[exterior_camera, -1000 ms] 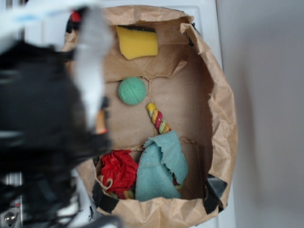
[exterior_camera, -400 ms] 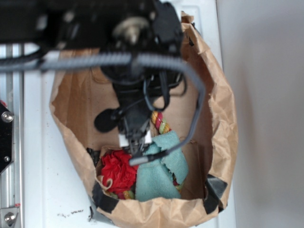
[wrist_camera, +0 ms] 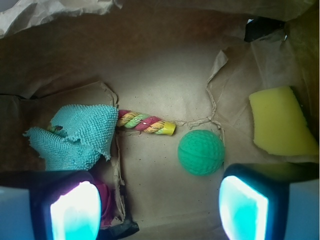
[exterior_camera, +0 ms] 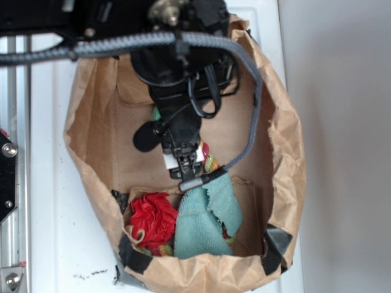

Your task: Grab the green ball.

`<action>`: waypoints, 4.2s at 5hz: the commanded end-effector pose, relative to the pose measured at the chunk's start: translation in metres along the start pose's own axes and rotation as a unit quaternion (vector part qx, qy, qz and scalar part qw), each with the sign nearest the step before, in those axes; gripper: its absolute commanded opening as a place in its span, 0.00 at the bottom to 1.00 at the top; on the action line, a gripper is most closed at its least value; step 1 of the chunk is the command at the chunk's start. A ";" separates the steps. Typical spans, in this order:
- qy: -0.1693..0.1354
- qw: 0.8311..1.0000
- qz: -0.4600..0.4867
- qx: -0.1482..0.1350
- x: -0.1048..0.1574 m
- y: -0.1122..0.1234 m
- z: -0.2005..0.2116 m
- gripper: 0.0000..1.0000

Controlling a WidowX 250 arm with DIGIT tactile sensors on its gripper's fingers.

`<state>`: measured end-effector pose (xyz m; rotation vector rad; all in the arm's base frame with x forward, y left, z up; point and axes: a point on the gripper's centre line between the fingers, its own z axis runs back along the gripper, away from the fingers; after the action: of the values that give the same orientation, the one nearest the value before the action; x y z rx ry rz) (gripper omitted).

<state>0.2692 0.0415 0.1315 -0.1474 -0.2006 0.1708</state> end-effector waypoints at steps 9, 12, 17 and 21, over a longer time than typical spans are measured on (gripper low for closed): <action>-0.026 0.998 -0.007 0.058 -0.004 0.045 -0.070 1.00; 0.003 0.998 -0.035 0.055 -0.038 0.038 -0.077 1.00; 0.011 1.000 0.007 0.023 -0.030 0.023 -0.068 0.00; 0.006 1.000 0.005 0.023 -0.026 0.022 -0.066 1.00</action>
<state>0.2438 0.0485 0.0417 -0.1153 -0.1090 0.2038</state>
